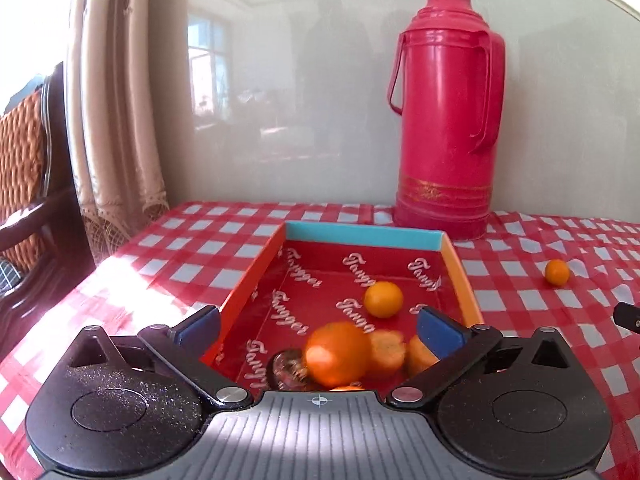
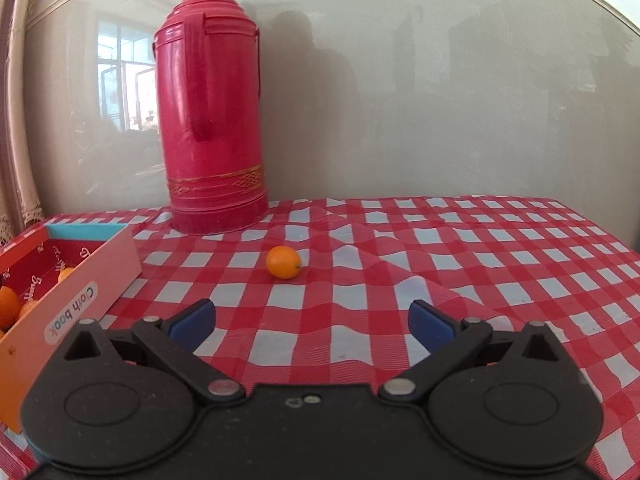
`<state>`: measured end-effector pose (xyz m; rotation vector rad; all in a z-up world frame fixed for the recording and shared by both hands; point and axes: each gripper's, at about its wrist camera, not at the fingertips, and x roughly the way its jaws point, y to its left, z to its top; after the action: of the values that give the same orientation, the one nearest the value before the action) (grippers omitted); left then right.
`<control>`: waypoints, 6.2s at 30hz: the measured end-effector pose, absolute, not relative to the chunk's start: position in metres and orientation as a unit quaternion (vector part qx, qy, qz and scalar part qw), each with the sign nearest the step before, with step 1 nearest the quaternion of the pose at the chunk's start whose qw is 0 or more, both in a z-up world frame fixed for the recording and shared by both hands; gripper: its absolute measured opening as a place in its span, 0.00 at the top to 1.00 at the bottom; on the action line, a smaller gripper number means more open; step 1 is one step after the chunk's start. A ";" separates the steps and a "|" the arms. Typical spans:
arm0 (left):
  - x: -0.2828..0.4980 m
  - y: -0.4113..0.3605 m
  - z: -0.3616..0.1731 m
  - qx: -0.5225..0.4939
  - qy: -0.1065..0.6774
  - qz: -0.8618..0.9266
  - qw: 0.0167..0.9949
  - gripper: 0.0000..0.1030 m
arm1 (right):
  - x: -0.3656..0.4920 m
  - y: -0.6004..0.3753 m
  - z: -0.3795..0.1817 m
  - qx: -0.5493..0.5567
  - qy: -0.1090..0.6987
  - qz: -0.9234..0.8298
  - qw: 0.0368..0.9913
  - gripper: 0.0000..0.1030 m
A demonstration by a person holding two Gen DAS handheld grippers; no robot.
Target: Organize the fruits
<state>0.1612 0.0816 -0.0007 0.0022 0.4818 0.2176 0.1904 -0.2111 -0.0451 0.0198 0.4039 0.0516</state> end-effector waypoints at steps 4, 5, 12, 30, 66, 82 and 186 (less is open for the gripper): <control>0.155 0.088 0.000 -0.001 0.234 0.113 0.966 0.00 | 0.190 -0.208 -0.045 0.004 0.199 0.028 0.980 0.06; 0.154 0.090 0.000 0.000 0.234 0.114 0.966 0.00 | 0.190 -0.207 -0.045 0.003 0.198 0.028 0.980 0.06; 0.143 0.110 0.001 -0.007 0.230 0.133 0.964 0.00 | 0.198 -0.202 -0.046 -0.008 0.195 0.030 0.980 0.06; 0.121 0.193 -0.013 -0.075 0.222 0.209 0.949 0.00 | 0.285 -0.179 -0.043 0.004 0.245 0.036 0.969 0.57; 0.086 0.202 -0.017 -0.072 0.224 0.226 0.945 0.00 | 0.203 -0.087 -0.013 -0.045 0.187 0.192 0.962 0.77; 0.085 0.169 -0.003 -0.059 0.195 0.191 0.960 0.00 | 0.150 -0.105 0.009 -0.009 0.084 0.194 0.977 0.06; -0.058 0.023 0.028 -0.009 0.140 0.089 0.986 0.00 | -0.002 -0.203 -0.004 -0.019 0.107 0.109 0.988 0.06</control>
<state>-0.0583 0.0228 0.0284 -0.0180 0.2805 0.1792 -0.0019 -0.2034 -0.0042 -0.0386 0.2139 0.2187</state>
